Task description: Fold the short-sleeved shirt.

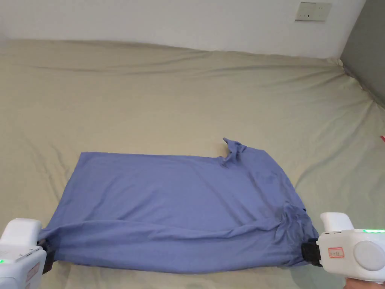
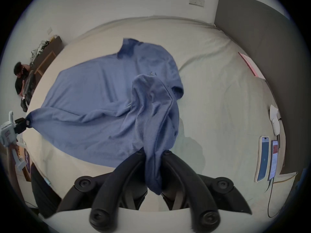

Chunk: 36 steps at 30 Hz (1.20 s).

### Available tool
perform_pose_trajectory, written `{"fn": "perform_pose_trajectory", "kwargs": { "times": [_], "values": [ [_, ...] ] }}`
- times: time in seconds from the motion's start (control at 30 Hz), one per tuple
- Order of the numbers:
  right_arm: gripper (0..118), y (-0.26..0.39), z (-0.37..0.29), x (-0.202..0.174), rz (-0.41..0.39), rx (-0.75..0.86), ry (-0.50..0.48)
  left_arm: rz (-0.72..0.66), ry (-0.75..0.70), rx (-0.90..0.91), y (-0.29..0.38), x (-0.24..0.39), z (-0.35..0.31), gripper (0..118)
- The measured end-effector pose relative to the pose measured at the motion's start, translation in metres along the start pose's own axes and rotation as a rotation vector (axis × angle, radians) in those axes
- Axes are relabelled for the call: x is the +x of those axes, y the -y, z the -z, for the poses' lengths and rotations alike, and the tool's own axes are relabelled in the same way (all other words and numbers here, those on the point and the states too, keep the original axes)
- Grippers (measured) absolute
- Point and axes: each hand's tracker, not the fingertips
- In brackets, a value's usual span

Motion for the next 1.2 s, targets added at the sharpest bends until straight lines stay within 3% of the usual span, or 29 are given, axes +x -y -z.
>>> {"fn": "perform_pose_trajectory", "kwargs": {
  "times": [0.3, 0.43, 0.6, 0.67, 0.7, 0.73, 0.8, 0.87, 0.9, 1.03, 1.13, 1.2],
  "values": [
    [14, 0.024, -0.062, 0.003, -0.049, -0.054, -0.043, 0.049, 0.03, 0.007, 0.006, -0.02, -0.054, 4],
    [14, 0.059, -0.054, 0.012, 0.002, -0.133, -0.048, 0.109, 0.074, -0.101, 0.029, -0.015, -0.057, 4],
    [16, 0.098, 0.003, 0.022, 0.074, -0.244, -0.033, 0.208, 0.083, -0.28, 0.078, 0.005, -0.007, 4],
    [43, 0.106, 0.017, 0.021, 0.094, -0.251, 0.001, 0.206, 0.078, -0.291, 0.09, 0.01, 0.006, 4],
    [67, 0.108, 0.019, 0.019, 0.072, -0.266, 0.07, 0.199, 0.074, -0.28, 0.091, 0.011, 0.008, 5],
    [90, 0.11, 0.02, 0.018, 0.036, -0.262, 0.119, 0.18, 0.059, -0.255, 0.09, 0.01, 0.007, 9],
    [98, 0.108, 0.011, 0.022, -0.001, -0.225, 0.128, 0.161, 0.065, -0.253, 0.085, 0.006, 0.005, 29],
    [98, 0.099, -0.007, 0.028, 0.036, -0.189, 0.081, 0.158, 0.04, -0.219, 0.078, -0.001, 0.003, 95],
    [98, 0.091, -0.02, 0.029, 0.048, -0.142, 0.071, 0.148, 0.033, -0.21, 0.071, -0.007, -0.001, 115],
    [98, 0.052, -0.083, 0.016, -0.029, 0.104, 0.149, 0.022, 0.065, 0.005, 0.029, -0.021, -0.041, 111],
    [97, 0.021, -0.138, -0.014, -0.099, 0.349, 0.167, -0.058, 0.042, 0.276, -0.011, -0.021, -0.092, 110],
    [98, 0.006, -0.172, -0.039, -0.161, 0.513, 0.171, -0.107, 0.081, 0.421, -0.036, -0.014, -0.127, 102]
  ]
}}
